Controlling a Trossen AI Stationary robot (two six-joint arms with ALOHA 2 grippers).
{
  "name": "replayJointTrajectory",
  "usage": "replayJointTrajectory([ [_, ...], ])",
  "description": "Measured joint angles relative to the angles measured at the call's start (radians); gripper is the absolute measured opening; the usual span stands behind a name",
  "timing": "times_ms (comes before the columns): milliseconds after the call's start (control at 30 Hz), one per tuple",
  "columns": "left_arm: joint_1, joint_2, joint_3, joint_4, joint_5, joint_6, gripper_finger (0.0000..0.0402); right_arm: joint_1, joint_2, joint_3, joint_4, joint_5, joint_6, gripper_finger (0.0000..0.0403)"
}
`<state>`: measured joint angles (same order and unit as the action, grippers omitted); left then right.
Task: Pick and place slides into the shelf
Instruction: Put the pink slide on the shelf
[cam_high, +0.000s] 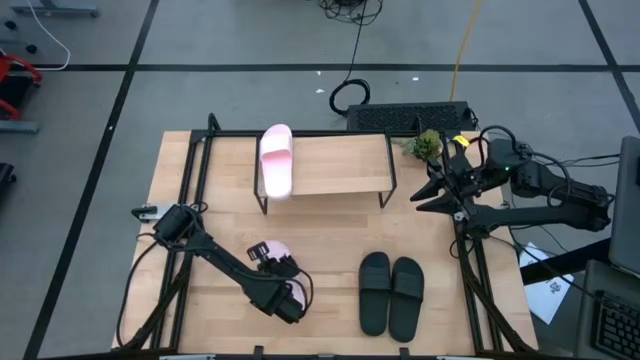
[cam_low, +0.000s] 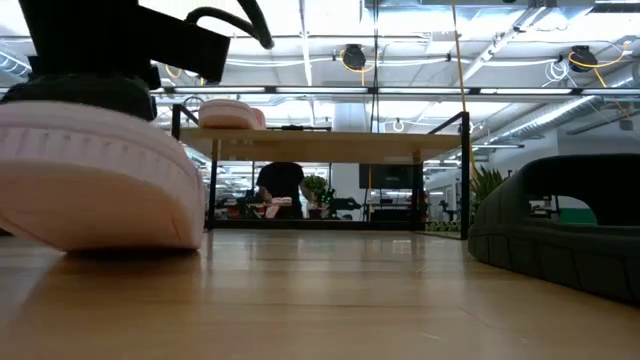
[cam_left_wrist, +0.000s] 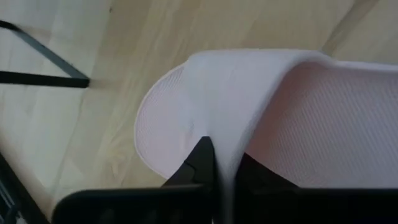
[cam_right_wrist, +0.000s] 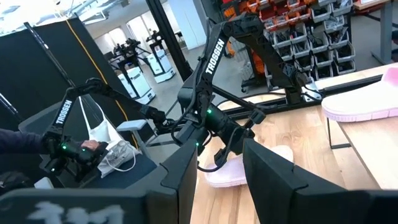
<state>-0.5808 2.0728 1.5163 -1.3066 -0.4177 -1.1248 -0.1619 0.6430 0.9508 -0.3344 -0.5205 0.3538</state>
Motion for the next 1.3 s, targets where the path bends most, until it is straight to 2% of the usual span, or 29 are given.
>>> replayJointTrajectory([
  [167,0.004,-0.009,0.094,-0.110,0.017,-0.015,0.0003,0.000,0.014,0.000,0.000,0.000,0.000,0.0121],
  [300,0.000,-0.013,0.247,-0.273,0.006,-0.018,0.0002,0.000,0.022,0.000,0.000,0.000,0.000,0.0121],
  [367,-0.003,-0.022,0.325,-0.264,-0.009,0.028,0.0001,0.000,0.025,0.000,0.000,0.000,-0.003,0.0121],
  [500,0.005,-0.044,0.505,-0.264,-0.062,0.095,0.0001,0.000,0.028,0.000,0.013,0.000,-0.007,0.0121],
  [567,0.019,-0.048,0.591,-0.270,-0.143,0.154,0.0001,0.000,0.028,0.000,0.024,0.000,-0.008,0.0121],
  [700,0.093,-0.050,0.755,-0.261,-0.313,0.363,0.0001,0.000,0.028,0.000,0.040,0.000,-0.008,0.0121],
  [800,0.186,-0.050,0.842,-0.260,-0.386,0.565,0.0000,0.000,0.028,0.000,0.054,0.001,-0.008,0.0121],
  [933,0.347,-0.079,0.830,-0.176,-0.437,0.824,0.0000,0.000,0.029,0.000,0.094,0.003,-0.009,0.0121],
  [1033,0.472,-0.082,0.835,-0.100,-0.429,1.015,0.0000,-0.002,0.032,0.000,0.107,0.052,-0.011,0.0121],
  [1133,0.588,-0.080,0.831,0.000,-0.366,1.210,0.0000,-0.002,0.035,0.000,0.110,0.124,-0.032,0.0121],
  [1233,0.685,-0.080,0.828,0.100,-0.275,1.319,0.0000,-0.002,0.037,0.000,0.109,0.195,-0.054,0.0121],
  [1300,0.733,-0.080,0.828,0.137,-0.257,1.365,0.0000,-0.002,0.038,0.000,0.108,0.234,-0.059,0.0121],
])
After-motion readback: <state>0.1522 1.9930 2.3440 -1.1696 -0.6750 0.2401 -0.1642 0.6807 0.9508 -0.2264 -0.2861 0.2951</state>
